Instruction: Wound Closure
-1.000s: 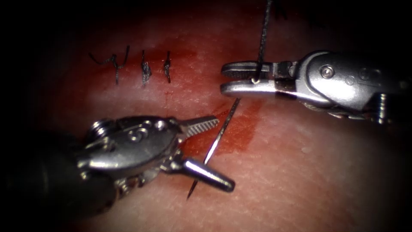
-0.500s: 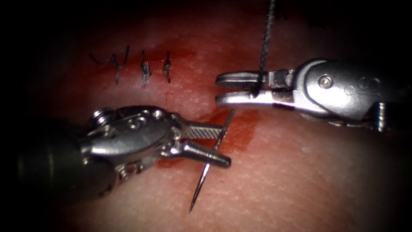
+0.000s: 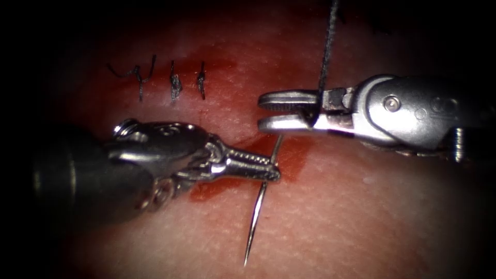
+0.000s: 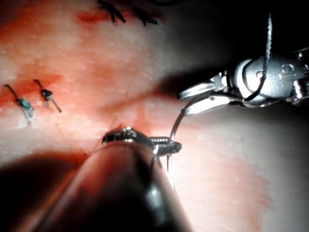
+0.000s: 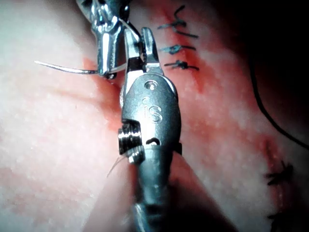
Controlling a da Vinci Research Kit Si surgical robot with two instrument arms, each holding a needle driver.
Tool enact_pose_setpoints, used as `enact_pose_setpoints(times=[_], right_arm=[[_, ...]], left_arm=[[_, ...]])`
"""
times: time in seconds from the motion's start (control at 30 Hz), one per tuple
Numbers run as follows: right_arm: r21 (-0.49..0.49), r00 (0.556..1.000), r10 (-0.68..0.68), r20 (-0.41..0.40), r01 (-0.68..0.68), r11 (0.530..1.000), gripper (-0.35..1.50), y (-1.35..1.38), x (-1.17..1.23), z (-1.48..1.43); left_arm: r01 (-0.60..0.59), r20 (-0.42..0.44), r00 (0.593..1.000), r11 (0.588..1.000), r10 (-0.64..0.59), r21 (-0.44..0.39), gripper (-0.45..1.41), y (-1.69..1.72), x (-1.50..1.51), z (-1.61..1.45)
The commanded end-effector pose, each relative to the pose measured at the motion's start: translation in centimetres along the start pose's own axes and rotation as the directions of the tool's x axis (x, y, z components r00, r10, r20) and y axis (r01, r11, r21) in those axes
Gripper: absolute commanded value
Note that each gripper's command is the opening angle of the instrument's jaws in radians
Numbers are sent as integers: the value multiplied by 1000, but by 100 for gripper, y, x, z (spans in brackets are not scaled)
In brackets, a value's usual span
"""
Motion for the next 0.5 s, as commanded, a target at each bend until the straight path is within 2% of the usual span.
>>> enact_pose_setpoints(times=[0.03, 0.17, 0.2, 0.23, 0.3, 0.5], right_arm=[[2, 1000, 10, 0, -10, 1000, -15, -4, -6, 10], [-15, 999, 37, 1, -37, 999, 34, -4, -8, 10], [-15, 999, 37, 1, -37, 999, 34, -4, -8, 10], [-27, 999, 42, -1, -42, 999, 54, -4, -9, 11], [-47, 999, 53, -3, -54, 997, 69, -3, -9, 10], [-78, 998, 70, 2, -69, 995, 78, -2, -11, 10]], left_arm=[[4, -13, 1000, 1000, -4, -10, -45, -3, -3, 6], [24, -93, 995, 997, -30, -68, -45, -4, 3, 3], [24, -93, 995, 997, -30, -68, -45, -4, 3, 3], [28, -102, 994, 997, -36, -76, -45, -4, 4, 2], [26, -118, 992, 996, -36, -89, -45, -4, 6, 1], [33, -138, 989, 994, -48, -106, -45, -4, 6, 0]])
